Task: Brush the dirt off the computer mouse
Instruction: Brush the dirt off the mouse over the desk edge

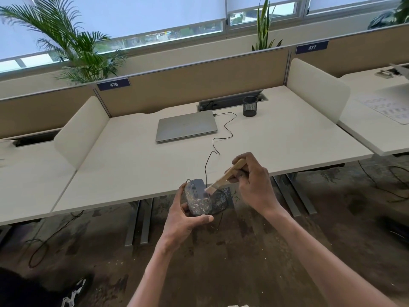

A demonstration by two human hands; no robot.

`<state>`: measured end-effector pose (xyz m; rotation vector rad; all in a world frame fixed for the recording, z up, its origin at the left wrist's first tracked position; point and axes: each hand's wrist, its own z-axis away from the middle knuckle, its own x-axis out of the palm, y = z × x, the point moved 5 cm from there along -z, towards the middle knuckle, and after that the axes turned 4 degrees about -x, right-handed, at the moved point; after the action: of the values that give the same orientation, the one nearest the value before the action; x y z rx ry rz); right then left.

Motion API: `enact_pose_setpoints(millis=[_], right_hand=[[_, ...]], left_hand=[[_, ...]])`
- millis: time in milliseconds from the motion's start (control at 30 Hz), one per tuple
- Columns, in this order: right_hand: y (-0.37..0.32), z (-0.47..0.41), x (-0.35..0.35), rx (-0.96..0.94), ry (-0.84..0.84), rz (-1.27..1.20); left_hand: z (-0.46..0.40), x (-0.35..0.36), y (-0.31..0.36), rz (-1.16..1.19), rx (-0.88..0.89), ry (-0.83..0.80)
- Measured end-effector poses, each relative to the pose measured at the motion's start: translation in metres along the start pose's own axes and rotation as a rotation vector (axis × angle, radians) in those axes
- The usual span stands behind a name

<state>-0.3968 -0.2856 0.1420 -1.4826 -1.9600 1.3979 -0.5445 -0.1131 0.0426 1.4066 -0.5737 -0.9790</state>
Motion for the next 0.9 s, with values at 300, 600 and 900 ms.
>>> enact_pose_setpoints(millis=[300,600,900], right_hand=[[0.038,0.014,0.005,0.308,0.108,-0.228],[0.041,-0.003,0.000,0.385,0.221,-0.425],[0.040,0.007,0.003,0.387,0.056,-0.394]], left_hand=[[0.000,0.001,0.010,0.009,0.063,0.007],[0.004,0.003,0.008,0.015,0.043,-0.036],[0.005,-0.002,0.010,0.037,0.029,-0.028]])
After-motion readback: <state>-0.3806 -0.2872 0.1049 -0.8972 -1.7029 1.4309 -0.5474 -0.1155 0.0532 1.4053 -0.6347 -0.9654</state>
